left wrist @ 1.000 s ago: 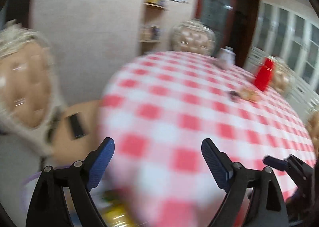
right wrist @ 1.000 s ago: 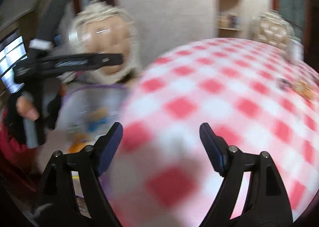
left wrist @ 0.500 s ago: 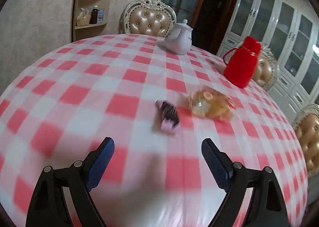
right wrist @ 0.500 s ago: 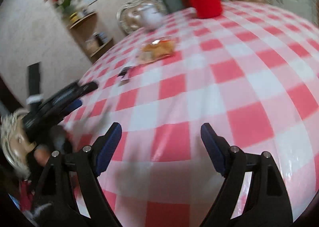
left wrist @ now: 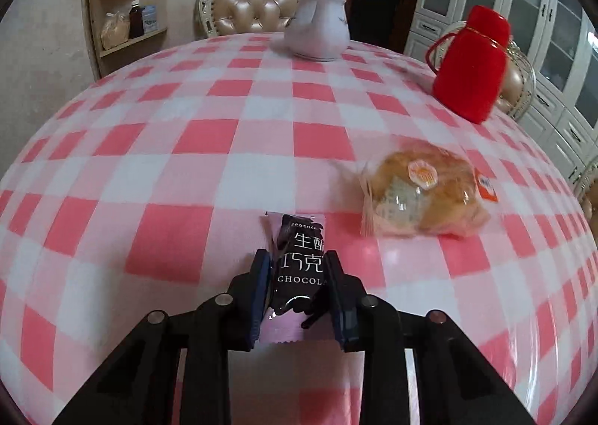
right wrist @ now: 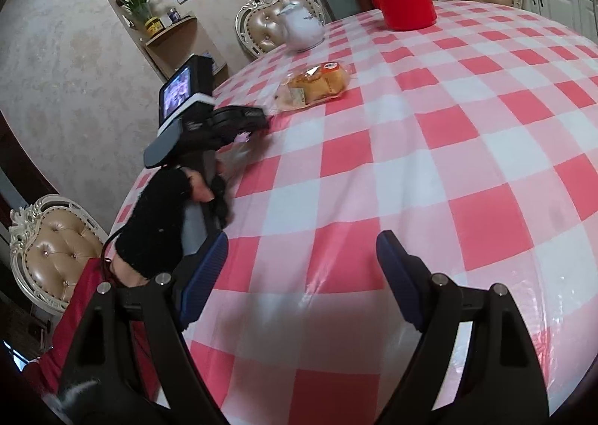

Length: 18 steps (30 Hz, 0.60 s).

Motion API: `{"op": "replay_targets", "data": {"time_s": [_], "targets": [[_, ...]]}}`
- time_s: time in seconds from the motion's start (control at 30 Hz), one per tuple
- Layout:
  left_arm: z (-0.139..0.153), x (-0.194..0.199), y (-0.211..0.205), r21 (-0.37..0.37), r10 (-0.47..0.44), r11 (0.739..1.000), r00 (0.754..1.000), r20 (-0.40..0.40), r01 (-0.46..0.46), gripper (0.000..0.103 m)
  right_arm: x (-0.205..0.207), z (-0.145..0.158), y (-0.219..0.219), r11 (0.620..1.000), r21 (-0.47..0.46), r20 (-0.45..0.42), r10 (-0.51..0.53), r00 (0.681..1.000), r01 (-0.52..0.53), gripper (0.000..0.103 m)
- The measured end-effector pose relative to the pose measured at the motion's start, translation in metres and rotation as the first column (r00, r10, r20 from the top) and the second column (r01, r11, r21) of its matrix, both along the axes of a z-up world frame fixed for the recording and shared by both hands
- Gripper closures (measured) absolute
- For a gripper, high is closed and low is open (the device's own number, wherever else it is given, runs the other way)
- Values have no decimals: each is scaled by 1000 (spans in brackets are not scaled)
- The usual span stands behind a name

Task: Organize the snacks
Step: 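Grasp the wrapped twisted pastry with the right tool while the left tool holds the chocolate bar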

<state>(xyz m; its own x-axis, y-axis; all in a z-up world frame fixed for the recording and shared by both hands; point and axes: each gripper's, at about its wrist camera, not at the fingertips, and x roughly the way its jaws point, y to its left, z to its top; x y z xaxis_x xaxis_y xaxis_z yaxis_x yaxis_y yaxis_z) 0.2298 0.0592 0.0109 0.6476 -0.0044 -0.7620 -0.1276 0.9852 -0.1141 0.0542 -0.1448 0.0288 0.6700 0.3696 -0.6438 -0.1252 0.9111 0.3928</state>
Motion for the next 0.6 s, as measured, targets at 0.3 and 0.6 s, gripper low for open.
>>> {"op": "replay_targets", "data": {"time_s": [0.3,0.6], "targets": [[20,-107,24,-58,20,998,991,131,-12,73,32,-1,-7,996,-78,29,-29,999,31,20],[13,-111,48,-191,45,981,991,127,-20,73,204,51,27,963,-242,80,146,986,-123,12]]}}
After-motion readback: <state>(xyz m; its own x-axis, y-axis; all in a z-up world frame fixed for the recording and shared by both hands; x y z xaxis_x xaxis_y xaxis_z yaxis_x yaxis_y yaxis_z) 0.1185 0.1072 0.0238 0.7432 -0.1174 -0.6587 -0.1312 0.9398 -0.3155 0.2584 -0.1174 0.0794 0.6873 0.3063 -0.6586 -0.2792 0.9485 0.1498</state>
